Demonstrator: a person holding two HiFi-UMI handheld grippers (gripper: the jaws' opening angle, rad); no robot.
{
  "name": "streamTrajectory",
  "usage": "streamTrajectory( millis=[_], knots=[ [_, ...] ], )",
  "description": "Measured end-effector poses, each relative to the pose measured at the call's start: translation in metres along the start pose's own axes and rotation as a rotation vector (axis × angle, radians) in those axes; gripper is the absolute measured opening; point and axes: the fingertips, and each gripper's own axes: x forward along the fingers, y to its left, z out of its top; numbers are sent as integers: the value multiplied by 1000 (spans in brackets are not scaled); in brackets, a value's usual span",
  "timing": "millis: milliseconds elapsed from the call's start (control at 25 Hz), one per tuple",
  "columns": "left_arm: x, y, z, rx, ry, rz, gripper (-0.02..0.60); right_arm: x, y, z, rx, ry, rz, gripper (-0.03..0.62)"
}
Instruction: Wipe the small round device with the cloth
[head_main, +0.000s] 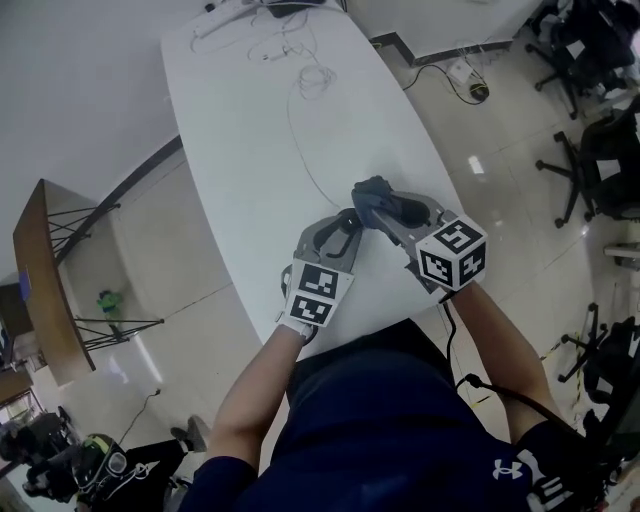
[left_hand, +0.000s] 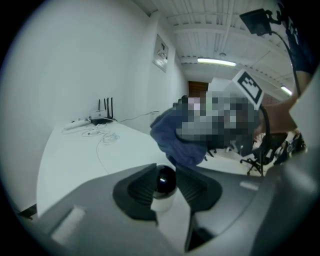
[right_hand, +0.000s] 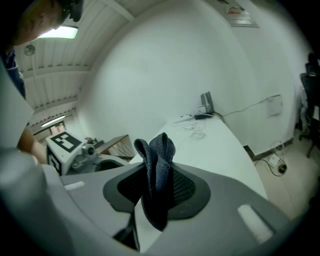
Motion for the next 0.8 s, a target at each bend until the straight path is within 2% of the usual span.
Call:
streamTrajectory(
  millis=[80,120,280,440,640,800],
  knots=[
    [-5,0,-1,-8,-6,2,119,7,25,-1,-63,57,71,110],
    [-8,1,-3,-11,-5,6,118,13,30,-6,-93,91,80,110],
    [-22,2,-15,-42,6,23,118,35,19,-22,-193,203,43,110],
    [-32,5,-17,-72,1,42,118,51,-7,-19,-188,257,41,107],
    [-36,4,-18,-100,-1,61,118,66,-35,-27,-96,295,77,106],
    [-39,5,-17,-135,-8,76,118,80,-57,-59,-143,402,67,106]
  ],
)
